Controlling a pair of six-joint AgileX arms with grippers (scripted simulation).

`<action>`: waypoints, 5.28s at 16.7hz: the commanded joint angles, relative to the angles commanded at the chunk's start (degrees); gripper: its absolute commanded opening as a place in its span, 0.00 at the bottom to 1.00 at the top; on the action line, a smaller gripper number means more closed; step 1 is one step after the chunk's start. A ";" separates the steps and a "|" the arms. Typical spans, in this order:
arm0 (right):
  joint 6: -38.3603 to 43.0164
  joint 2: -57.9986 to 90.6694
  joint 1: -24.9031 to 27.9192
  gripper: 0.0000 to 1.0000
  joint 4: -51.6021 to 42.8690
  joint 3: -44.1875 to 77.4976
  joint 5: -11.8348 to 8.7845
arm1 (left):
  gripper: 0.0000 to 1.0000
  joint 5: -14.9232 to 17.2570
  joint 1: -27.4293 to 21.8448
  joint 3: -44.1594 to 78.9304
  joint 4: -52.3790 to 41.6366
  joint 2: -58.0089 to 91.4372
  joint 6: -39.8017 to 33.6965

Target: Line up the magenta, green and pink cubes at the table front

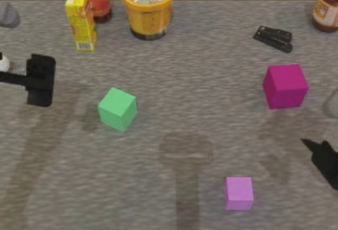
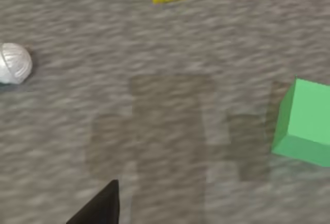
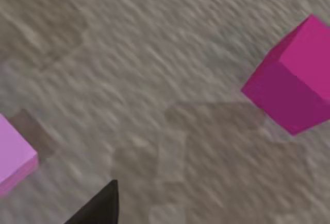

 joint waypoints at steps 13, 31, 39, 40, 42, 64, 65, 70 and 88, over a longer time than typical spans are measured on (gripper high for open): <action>25.39 -49.47 -19.76 1.00 28.49 -36.44 3.49 | 1.00 0.09 -11.23 51.94 -33.68 63.33 2.62; 27.01 -52.33 -20.61 1.00 30.21 -38.01 3.97 | 1.00 0.13 -11.78 43.88 -18.11 72.53 2.90; 27.01 -52.33 -20.61 1.00 30.21 -38.01 3.97 | 0.62 0.13 -11.78 43.88 -18.11 72.53 2.90; 27.01 -52.33 -20.61 1.00 30.21 -38.01 3.97 | 0.55 0.13 -11.78 43.88 -18.11 72.53 2.90; 27.01 -52.33 -20.61 1.00 30.21 -38.01 3.97 | 0.40 0.13 -11.78 43.88 -18.11 72.53 2.90; 27.01 -52.33 -20.61 1.00 30.21 -38.01 3.97 | 0.00 0.17 -10.75 52.06 -30.70 67.41 2.76; 27.01 -52.33 -20.61 1.00 30.21 -38.01 3.97 | 0.00 0.17 -10.66 52.69 -31.56 66.91 2.75; 27.01 -52.33 -20.61 1.00 30.21 -38.01 3.97 | 0.00 0.14 -11.04 52.76 -31.69 66.93 2.74; 27.01 -52.33 -20.61 1.00 30.21 -38.01 3.97 | 0.00 -0.72 -42.33 40.68 -30.68 56.14 -55.48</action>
